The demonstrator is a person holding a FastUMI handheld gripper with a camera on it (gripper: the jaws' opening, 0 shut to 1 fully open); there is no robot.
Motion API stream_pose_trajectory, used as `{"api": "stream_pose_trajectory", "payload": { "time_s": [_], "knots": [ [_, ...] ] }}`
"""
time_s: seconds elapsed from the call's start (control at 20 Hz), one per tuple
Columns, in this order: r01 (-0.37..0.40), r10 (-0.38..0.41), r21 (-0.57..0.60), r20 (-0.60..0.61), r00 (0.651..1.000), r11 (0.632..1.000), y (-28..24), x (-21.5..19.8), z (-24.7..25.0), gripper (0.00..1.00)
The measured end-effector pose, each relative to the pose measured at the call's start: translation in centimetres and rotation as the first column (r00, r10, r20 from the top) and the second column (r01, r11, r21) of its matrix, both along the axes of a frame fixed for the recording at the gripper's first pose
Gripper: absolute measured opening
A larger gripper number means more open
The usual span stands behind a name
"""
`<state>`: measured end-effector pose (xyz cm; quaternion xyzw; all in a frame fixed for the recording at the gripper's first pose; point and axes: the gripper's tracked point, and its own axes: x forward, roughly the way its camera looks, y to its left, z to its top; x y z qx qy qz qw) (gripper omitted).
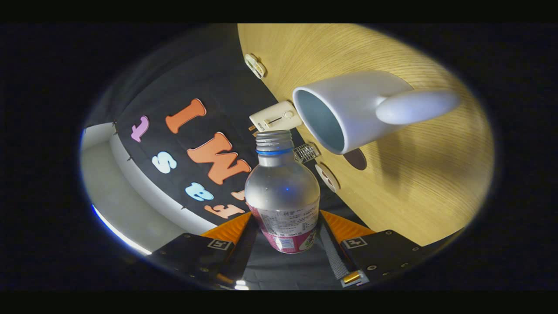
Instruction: Take the bottle from table, then pour the juice into the cup, finally place the bottle on the coaster
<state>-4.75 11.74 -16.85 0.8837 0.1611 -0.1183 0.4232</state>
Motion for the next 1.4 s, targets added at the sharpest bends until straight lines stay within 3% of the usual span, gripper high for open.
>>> {"api": "stream_pose_trajectory", "payload": {
  "time_s": [0.2,0.4,0.6,0.7,0.8,0.95,1.1,1.4],
  "knots": [
    [-0.121,0.106,-0.217,-0.08,0.991,0.969,0.2,-0.7,-2.4,0.77],
    [-0.237,0.208,-0.444,-0.113,0.972,0.864,-0.1,-0.9,-2.8,0.77],
    [-0.325,0.273,-0.688,-0.187,0.944,0.649,-0.8,-0.3,-2.6,0.77],
    [-0.329,0.287,-0.778,-0.199,0.937,0.536,-1.2,0.3,-1.7,0.77],
    [-0.332,0.306,-0.844,-0.212,0.928,0.421,-1.2,1.0,-0.7,0.77],
    [-0.343,0.396,-0.905,-0.227,0.89,0.251,0.1,3.0,0.1,0.77],
    [-0.334,0.396,-0.934,-0.263,0.88,0.123,-0.3,4.9,0.2,0.77],
    [-0.322,0.4,-0.945,-0.314,0.861,-0.048,0.3,7.0,0.4,0.77]
  ]
}}
